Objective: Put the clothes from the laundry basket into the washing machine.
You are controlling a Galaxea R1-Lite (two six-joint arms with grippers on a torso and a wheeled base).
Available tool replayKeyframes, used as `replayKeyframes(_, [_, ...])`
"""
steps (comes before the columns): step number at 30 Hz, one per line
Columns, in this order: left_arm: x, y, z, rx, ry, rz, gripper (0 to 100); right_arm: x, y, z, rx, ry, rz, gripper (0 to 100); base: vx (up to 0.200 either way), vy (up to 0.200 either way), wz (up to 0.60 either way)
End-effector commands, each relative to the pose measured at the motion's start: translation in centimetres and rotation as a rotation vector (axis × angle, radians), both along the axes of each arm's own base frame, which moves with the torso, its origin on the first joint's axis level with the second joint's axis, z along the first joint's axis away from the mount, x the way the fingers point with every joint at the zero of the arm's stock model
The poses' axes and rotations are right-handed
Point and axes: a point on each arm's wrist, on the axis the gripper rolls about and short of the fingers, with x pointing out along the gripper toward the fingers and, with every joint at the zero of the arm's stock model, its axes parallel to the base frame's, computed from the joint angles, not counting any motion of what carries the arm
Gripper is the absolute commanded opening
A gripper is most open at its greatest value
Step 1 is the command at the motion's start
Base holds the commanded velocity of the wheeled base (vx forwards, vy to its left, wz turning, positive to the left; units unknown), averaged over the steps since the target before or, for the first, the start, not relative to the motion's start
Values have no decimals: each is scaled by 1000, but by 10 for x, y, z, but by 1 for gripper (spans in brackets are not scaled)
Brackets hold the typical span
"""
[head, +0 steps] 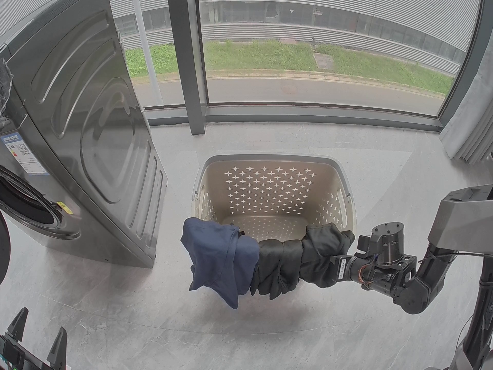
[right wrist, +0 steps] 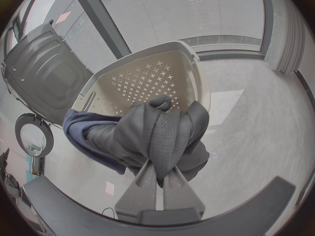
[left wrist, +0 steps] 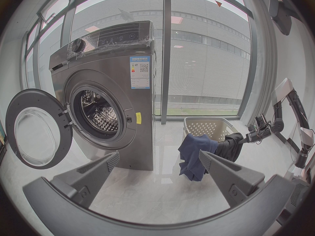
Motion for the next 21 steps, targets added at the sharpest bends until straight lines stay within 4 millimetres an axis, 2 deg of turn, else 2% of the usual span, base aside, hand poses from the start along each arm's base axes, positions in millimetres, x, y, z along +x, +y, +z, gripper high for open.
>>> replayKeyframes(1, [0,0,-4,0,3,-1,100,-12,5,9,15,-6,28,0,0,0,0])
replayKeyframes(2, [0,0,-4,0,3,-1,100,-32,8,22,29,-20,69,0,0,0,0])
replayKeyframes(5, [0,0,-4,1,3,1,100,-49,10,39,53,-53,112,0,0,0,0])
replayKeyframes(7, [0,0,-4,1,3,1,100,-65,10,61,96,-107,133,0,0,0,0])
replayKeyframes(11, [0,0,-4,1,3,1,100,-76,8,81,134,-167,146,0,0,0,0])
replayKeyframes(13, [0,0,-4,1,3,-1,100,-86,7,98,170,-225,164,0,0,0,0])
replayKeyframes(16, [0,0,-4,1,3,1,100,-90,5,106,188,-255,167,0,0,0,0])
replayKeyframes(21, [0,0,-4,3,3,1,100,-100,-2,131,240,-344,173,0,0,0,0])
